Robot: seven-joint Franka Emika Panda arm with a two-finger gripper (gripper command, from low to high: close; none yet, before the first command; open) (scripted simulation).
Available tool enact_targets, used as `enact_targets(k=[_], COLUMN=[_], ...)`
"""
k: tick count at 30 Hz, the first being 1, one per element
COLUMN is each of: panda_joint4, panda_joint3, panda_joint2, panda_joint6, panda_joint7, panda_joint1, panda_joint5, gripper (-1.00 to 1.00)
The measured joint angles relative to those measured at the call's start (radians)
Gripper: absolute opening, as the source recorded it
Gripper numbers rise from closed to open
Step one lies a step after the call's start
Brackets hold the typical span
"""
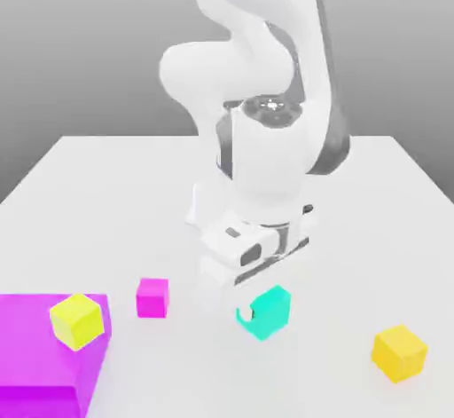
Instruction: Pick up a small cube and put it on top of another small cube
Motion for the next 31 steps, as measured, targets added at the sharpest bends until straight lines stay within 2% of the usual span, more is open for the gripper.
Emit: enact_targets(k=[22, 27, 28, 31], panda_joint4=[0.238, 0.256, 0.257, 0.257], panda_joint3=[0.154, 0.132, 0.125, 0.125], panda_joint2=[0.041, 0.182, 0.205, 0.205], panda_joint6=[-0.199, -0.079, -0.057, -0.057], panda_joint7=[-0.241, -0.208, -0.2, -0.2], panda_joint1=[0.2, 0.225, 0.23, 0.23], panda_joint5=[-0.03, -0.095, -0.106, -0.106], gripper=[-1.0, -1.0, 1.0, 1.0])
